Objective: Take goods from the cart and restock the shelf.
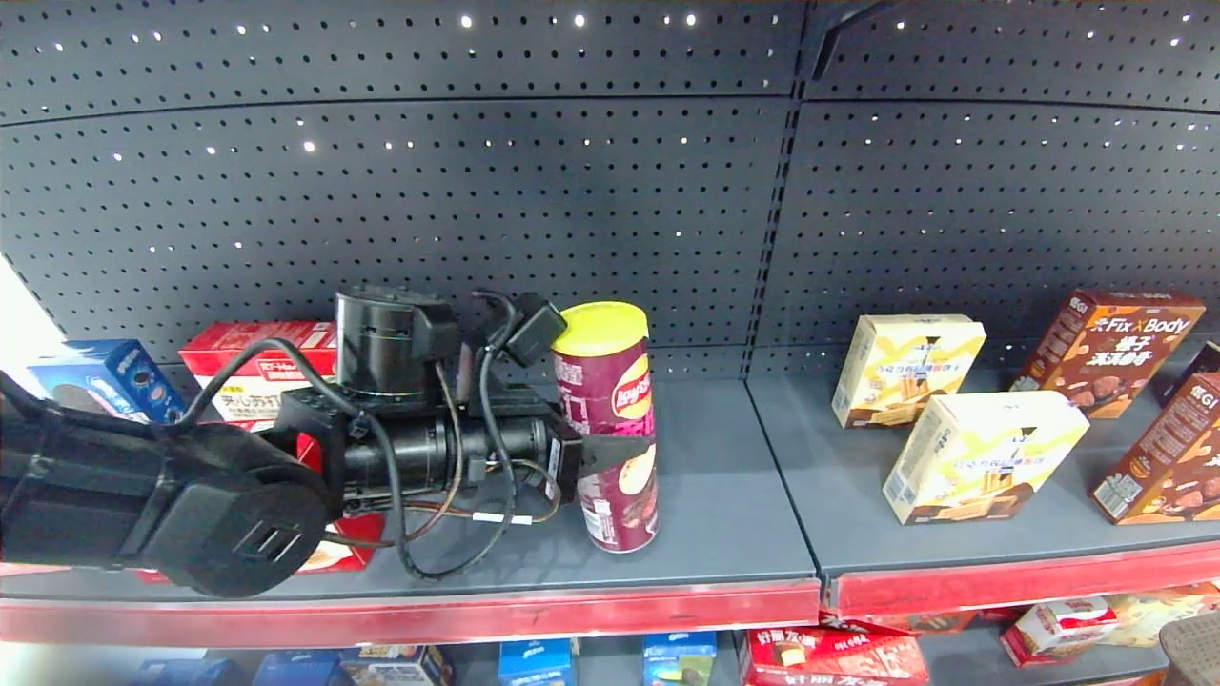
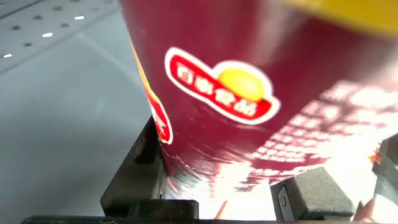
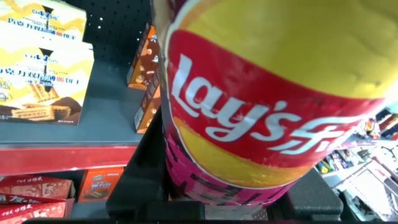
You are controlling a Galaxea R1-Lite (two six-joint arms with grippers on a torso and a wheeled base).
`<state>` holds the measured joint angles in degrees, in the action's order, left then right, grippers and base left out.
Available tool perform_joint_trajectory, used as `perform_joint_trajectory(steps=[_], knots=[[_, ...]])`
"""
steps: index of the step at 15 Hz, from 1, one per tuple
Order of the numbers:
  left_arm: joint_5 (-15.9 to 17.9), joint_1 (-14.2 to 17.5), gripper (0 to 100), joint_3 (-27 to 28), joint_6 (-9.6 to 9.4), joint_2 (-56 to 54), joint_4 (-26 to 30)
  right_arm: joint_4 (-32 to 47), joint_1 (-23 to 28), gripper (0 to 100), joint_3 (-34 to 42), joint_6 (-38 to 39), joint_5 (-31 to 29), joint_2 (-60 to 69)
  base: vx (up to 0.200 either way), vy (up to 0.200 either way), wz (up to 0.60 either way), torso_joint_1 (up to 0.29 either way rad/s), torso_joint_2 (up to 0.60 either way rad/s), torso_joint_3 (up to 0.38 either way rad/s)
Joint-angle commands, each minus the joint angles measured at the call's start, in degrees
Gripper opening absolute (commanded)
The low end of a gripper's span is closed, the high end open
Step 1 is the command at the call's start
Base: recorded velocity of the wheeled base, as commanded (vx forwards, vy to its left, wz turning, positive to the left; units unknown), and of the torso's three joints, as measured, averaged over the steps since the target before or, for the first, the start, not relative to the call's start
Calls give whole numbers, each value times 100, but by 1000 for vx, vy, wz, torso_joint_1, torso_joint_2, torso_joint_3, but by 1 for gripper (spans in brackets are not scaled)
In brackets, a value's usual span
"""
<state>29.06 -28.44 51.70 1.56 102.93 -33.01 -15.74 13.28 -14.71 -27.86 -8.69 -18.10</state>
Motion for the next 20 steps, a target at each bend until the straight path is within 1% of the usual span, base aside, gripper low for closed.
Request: perform_joint_trajectory(steps=[1,4,7,9,10,11,12,13,14,15,16,17,19,20], knots=[[82,102,0,-125,-7,-422,-65,141,-9,0,-5,-1,8,140,0,0,0,0,0,0],[38,119,0,-134,37,-519,-188,739,-9,0,-163,-1,17,413,0,0,0,0,0,0],[64,234,0,-134,37,-598,-162,809,0,0,-207,-1,17,483,0,0,0,0,0,0],[126,243,0,-160,29,-660,-144,809,0,0,-234,-1,17,483,0,0,0,0,0,0],[442,243,0,-301,29,-730,-170,809,0,0,-242,-1,17,483,0,0,0,0,0,0],[935,304,0,-459,11,-748,-197,809,0,0,-242,-1,17,492,0,0,0,0,0,0],[1181,374,0,-529,-15,-765,-206,809,0,0,-242,-1,17,492,0,0,0,0,0,0],[1884,489,0,-723,-174,-862,-206,809,0,0,-251,-1,17,492,0,0,0,0,0,0],[2262,585,0,-802,-200,-862,-206,809,0,0,-251,-1,17,518,0,0,0,0,0,0],[2534,664,0,-828,-200,-862,-206,818,0,0,-242,-1,17,527,0,0,0,0,0,0],[2789,691,0,-811,-200,-862,-206,818,0,0,-234,-1,17,527,0,0,0,0,0,0],[2921,691,0,-802,-209,-862,-206,818,0,0,-225,-1,17,527,0,0,0,0,0,0],[3044,691,0,-775,-253,-818,-214,818,0,0,-199,-1,17,527,0,0,0,0,0,0],[3123,691,0,-758,-323,-730,-294,818,0,0,-163,-1,17,527,0,0,0,0,0,0]])
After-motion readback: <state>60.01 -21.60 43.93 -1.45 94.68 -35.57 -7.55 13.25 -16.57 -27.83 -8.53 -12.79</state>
